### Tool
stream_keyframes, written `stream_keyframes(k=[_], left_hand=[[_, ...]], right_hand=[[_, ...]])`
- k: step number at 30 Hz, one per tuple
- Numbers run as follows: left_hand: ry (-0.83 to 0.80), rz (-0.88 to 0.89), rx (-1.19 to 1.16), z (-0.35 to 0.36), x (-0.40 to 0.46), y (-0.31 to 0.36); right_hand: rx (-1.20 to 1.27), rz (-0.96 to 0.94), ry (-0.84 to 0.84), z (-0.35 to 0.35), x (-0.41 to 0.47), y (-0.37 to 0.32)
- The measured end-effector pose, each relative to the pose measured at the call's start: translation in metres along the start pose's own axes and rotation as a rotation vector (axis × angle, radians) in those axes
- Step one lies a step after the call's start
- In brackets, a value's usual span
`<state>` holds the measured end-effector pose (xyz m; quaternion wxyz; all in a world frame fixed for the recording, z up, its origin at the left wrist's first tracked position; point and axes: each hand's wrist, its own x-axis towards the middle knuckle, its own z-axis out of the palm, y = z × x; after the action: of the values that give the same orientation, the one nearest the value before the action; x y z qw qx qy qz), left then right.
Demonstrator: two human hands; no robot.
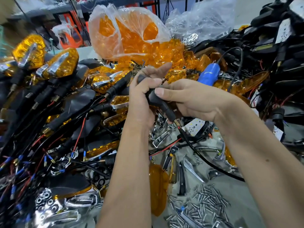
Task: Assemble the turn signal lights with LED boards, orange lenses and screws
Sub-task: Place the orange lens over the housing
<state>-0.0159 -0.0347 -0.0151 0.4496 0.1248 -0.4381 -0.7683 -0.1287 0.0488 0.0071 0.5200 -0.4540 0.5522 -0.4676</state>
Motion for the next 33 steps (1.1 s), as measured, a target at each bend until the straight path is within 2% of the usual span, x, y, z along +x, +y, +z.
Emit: stream_keyframes(k=[4, 7, 11, 14, 16, 18, 20, 21, 22, 25, 28, 30, 33], left_hand=[[0.004, -0.069, 0.089, 0.002, -0.001, -0.002], [-0.052, -0.104, 0.085, 0.002, -0.002, -0.003], [-0.065, -0.120, 0.040, 0.004, -0.002, -0.003], [-0.023, -0.153, -0.034, 0.005, -0.003, -0.006], [-0.006, -0.138, -0.074, 0.002, -0.003, -0.006], [0.019, -0.126, -0.089, 0.000, -0.003, -0.004], [0.064, -0.158, -0.063, -0.001, -0.002, -0.003], [0.079, -0.181, -0.046, 0.000, -0.002, -0.003], [0.085, -0.204, -0.032, 0.001, -0.002, -0.003], [0.105, -0.256, 0.011, 0.004, -0.002, -0.004], [0.126, -0.304, 0.029, 0.003, -0.003, -0.004], [0.140, -0.346, -0.008, 0.003, -0.005, -0.003], [0.159, -0.368, 0.000, 0.001, -0.004, -0.003]], right_hand=[[-0.037, -0.089, 0.010, -0.004, -0.001, 0.002], [-0.013, -0.108, -0.002, -0.005, -0.001, 0.002], [0.037, -0.096, 0.007, -0.006, 0.000, 0.004], [-0.023, -0.048, 0.097, -0.008, 0.000, 0.002], [-0.143, -0.040, 0.244, -0.014, 0.000, 0.000], [-0.196, -0.055, 0.532, -0.023, 0.001, 0.002], [-0.524, -0.017, 0.914, -0.035, 0.002, 0.009], [-0.718, 0.047, 1.031, -0.038, 0.003, 0.013], [-0.852, 0.127, 1.074, -0.040, 0.005, 0.018], [-0.991, 0.316, 0.996, -0.039, 0.009, 0.030], [-1.001, 0.348, 0.941, -0.041, 0.013, 0.033], [-0.880, 0.315, 0.931, -0.047, 0.015, 0.033], [-0.576, 0.249, 0.938, -0.056, 0.013, 0.035]])
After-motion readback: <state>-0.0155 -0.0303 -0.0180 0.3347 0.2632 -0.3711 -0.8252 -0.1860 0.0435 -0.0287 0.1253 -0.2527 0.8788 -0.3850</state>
